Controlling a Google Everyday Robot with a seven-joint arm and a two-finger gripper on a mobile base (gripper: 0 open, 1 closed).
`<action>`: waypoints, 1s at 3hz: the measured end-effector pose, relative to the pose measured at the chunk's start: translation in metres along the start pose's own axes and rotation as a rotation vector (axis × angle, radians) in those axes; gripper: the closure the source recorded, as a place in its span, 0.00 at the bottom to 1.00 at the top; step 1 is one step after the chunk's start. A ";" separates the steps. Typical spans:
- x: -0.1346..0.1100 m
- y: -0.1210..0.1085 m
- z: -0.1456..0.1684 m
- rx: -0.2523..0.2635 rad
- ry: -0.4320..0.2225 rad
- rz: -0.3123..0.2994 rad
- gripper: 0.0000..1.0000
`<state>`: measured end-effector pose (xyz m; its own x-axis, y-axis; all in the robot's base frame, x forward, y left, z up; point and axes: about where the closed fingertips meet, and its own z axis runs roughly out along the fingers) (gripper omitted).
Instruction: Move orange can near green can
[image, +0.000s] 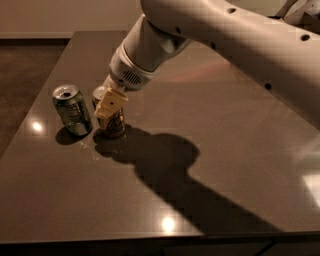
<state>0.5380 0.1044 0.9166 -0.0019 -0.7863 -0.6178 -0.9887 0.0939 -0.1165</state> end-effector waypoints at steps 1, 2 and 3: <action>-0.001 0.001 0.000 -0.001 0.001 -0.003 0.13; -0.002 0.002 0.001 -0.003 0.001 -0.005 0.00; -0.002 0.002 0.001 -0.003 0.001 -0.006 0.00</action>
Offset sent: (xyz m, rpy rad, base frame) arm -0.0010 0.0011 0.0001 -0.0009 -0.0006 0.0027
